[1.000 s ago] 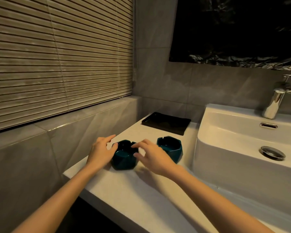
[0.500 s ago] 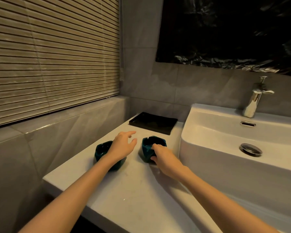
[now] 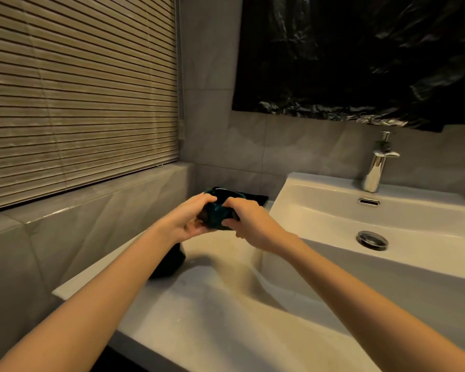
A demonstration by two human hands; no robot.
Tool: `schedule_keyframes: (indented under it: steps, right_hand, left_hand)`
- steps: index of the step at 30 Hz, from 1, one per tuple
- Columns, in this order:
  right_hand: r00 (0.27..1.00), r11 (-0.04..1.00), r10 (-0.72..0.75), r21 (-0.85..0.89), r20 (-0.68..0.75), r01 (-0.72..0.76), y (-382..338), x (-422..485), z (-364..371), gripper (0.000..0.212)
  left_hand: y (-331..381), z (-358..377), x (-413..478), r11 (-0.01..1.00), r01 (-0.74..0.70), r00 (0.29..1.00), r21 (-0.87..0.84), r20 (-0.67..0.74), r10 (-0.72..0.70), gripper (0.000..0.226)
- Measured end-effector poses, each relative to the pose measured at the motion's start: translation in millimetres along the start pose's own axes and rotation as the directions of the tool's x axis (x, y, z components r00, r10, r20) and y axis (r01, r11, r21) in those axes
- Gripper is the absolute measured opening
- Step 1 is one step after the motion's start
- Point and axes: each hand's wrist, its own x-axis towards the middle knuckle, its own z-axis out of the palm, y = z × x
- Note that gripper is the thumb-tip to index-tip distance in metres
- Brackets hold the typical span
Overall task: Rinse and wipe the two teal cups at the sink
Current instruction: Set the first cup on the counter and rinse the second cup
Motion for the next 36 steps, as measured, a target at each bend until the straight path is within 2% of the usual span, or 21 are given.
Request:
schedule_keyframes:
  steps: [2,6,10,12,13,15,17,18,22,24,27,30,31,33,34,36]
  right_hand:
    - [1.000,1.000,-0.003,0.014,-0.015,0.003,0,-1,-18,0.029]
    - [1.000,0.995,0.021,0.100,-0.008,-0.020,14,-13,-50,0.031]
    - [0.952,0.978,0.129,0.195,-0.278,-0.075,51,-26,-84,0.024]
    - [0.911,0.947,0.265,0.263,-0.317,-0.184,74,-34,-99,0.025]
    - [0.892,0.897,0.371,0.349,-0.258,-0.272,85,-38,-106,0.029]
    - [0.840,0.707,0.543,0.540,0.000,-0.457,106,-47,-120,0.036]
    - [0.785,0.521,0.574,0.635,0.234,-0.570,123,-56,-135,0.035]
    - [0.762,0.467,0.583,0.653,0.280,-0.597,132,-60,-142,0.033]
    - [0.698,0.449,0.649,0.588,0.302,-0.672,167,-78,-165,0.030]
    - [0.689,0.473,0.660,0.547,0.299,-0.691,185,-87,-171,0.027]
    - [0.720,0.554,0.667,0.519,0.190,-0.651,204,-97,-171,0.035]
    - [0.759,0.654,0.651,0.492,0.020,-0.574,221,-104,-164,0.042]
    - [0.770,0.685,0.636,0.492,-0.045,-0.537,227,-105,-161,0.044]
    - [0.780,0.760,0.593,0.459,-0.200,-0.460,240,-106,-154,0.049]
    - [0.779,0.796,0.565,0.428,-0.272,-0.428,246,-106,-151,0.052]
    - [0.769,0.843,0.519,0.373,-0.373,-0.388,254,-106,-148,0.057]
  left_hand:
    - [12,10,-2,1.000,-0.020,1.000,0.003,-0.022,0.020,0.011]
    - [25,35,1,0.999,-0.038,0.999,0.002,0.007,0.038,0.023]
    - [28,69,13,0.993,-0.119,0.989,-0.005,0.092,0.119,0.033]
    - [29,90,22,0.992,-0.123,0.982,-0.020,0.140,0.125,0.042]
    - [29,101,25,0.992,-0.125,0.975,-0.017,0.182,0.126,0.044]
    - [28,125,33,0.991,-0.135,0.950,-0.007,0.282,0.131,0.043]
    - [24,148,40,0.988,-0.151,0.912,0.029,0.390,0.128,0.044]
    - [21,159,43,0.985,-0.163,0.892,0.062,0.437,0.120,0.046]
    - [10,201,56,0.969,-0.202,0.838,0.143,0.538,0.095,0.057]
    - [4,222,60,0.934,-0.293,0.808,0.204,0.576,0.127,0.060]
    - [-3,245,66,0.799,-0.525,0.740,0.294,0.622,0.258,0.070]
    - [-13,263,80,0.603,-0.751,0.580,0.271,0.706,0.405,0.085]
    - [-16,268,86,0.493,-0.824,0.516,0.280,0.730,0.449,0.090]
    - [-21,276,96,0.203,-0.916,0.401,0.346,0.774,0.491,0.101]
    - [-24,280,100,0.078,-0.925,0.358,0.371,0.789,0.499,0.104]
    - [-29,286,105,-0.109,-0.915,0.277,0.388,0.802,0.529,0.107]
